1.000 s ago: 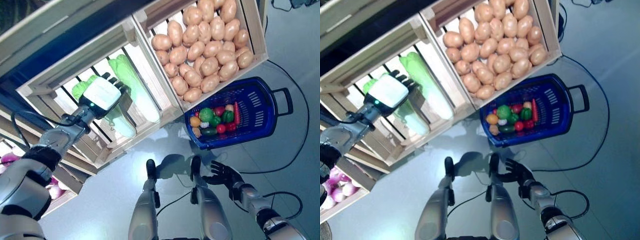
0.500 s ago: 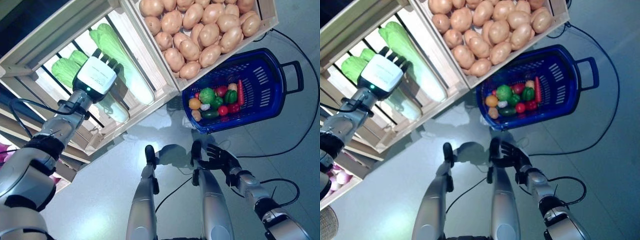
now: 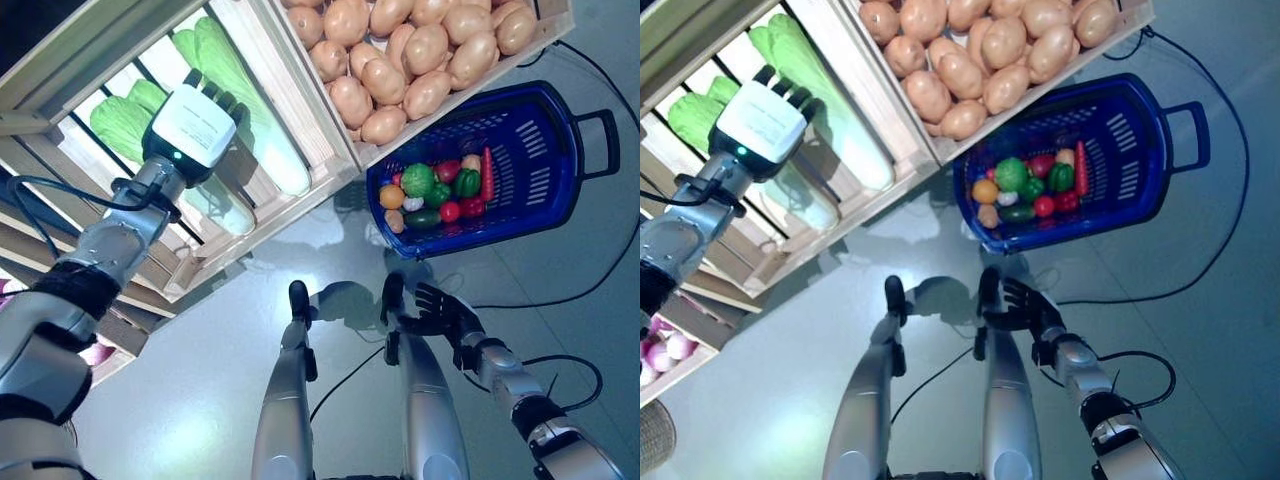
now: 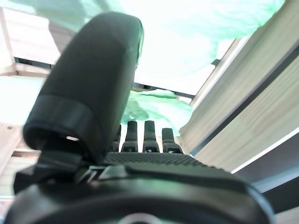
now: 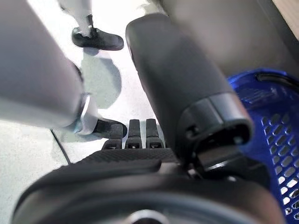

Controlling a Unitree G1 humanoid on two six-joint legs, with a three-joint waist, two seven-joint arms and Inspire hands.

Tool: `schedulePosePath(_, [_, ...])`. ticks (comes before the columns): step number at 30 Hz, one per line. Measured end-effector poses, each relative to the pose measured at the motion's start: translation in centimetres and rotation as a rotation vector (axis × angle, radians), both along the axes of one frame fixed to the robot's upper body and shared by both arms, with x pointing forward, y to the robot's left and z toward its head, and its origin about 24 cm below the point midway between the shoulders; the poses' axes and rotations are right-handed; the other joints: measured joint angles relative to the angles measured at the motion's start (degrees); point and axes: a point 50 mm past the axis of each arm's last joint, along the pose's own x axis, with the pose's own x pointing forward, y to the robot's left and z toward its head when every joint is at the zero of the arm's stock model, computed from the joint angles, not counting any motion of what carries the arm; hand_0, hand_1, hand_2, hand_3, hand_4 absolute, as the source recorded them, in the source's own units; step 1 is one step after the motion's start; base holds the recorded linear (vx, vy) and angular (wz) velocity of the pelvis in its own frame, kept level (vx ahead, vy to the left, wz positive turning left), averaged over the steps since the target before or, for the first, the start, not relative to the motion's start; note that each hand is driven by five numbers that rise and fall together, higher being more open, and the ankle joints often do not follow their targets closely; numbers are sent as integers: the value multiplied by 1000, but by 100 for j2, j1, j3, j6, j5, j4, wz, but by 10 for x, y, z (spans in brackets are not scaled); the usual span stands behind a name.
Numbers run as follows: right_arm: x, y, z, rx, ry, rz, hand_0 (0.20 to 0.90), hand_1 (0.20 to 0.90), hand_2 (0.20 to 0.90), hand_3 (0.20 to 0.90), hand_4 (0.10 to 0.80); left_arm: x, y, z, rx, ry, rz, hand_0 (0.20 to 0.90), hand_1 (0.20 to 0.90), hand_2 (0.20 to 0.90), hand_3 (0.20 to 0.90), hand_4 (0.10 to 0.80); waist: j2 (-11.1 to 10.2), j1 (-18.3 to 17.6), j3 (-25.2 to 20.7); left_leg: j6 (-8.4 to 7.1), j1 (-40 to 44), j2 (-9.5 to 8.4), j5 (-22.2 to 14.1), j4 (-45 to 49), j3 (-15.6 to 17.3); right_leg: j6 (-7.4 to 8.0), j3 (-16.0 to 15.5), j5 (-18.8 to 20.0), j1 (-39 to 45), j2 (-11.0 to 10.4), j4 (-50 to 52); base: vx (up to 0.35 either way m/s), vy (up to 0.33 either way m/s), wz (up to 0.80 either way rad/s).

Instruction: Put vegetables into the basket

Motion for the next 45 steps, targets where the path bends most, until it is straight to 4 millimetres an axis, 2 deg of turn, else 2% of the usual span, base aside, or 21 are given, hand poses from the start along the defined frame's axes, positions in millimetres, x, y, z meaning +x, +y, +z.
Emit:
schedulePosePath(4, [-2,-1,-1,-1,1,-13,900,900,900,900,800,-4,-9,4,-15,30,3,900,900,900,900,800,0,108,0,-5,-10,-6,3,1,-49,-29,-90,-117,-28,-35,133,-13,-34,10])
schedulePosePath(7, [-2,-1,-1,0,-9,-17,900,900,900,900,800,-7,-6,2,-34,51,14,900,900,900,900,800,1,129,0,-24,-16,-10,1,1,-121,-17,-129,-174,-40,-47,207,-5,-43,9])
schedulePosePath(12, [-4,-7,0,10,-19,-46,900,900,900,900,800,-9,6,-6,-62,112,87,900,900,900,900,800,2,244,1,-56,-32,0,4,1,-188,-65,-242,-270,-48,-72,302,5,-43,8])
schedulePosePath(22, [-4,-7,2,19,-26,-51,900,900,900,900,800,-11,46,-25,-120,156,260,900,900,900,900,800,-6,257,5,-58,-174,-2,-35,89,-255,-55,-293,-274,-93,-80,312,2,-7,4])
schedulePosePath(28, [-2,-5,5,42,-43,-58,900,900,900,900,800,-18,62,-36,-119,66,233,900,900,900,900,800,-45,215,13,-56,-200,2,-98,225,-265,-60,-284,-273,-82,-77,361,0,0,0])
schedulePosePath(33, [-2,-4,5,41,-45,-55,900,900,900,900,800,-24,77,-35,-101,-41,219,900,900,900,900,800,-136,137,29,-50,-232,4,-102,293,-270,-27,-265,-289,-89,-76,374,-5,42,1])
schedulePosePath(40, [-1,-2,8,39,-58,-60,900,900,900,900,800,-27,82,-30,-83,-139,174,900,900,900,900,800,-188,45,29,-37,-400,15,-158,418,-261,-23,-243,-283,-224,-66,390,-10,37,-1])
schedulePosePath(45, [0,0,9,40,-65,-59,900,900,900,900,800,-26,84,-34,-167,-189,173,900,900,900,900,800,-207,51,32,-58,-407,43,-178,418,-253,-58,-241,-263,-226,-32,383,0,0,0])
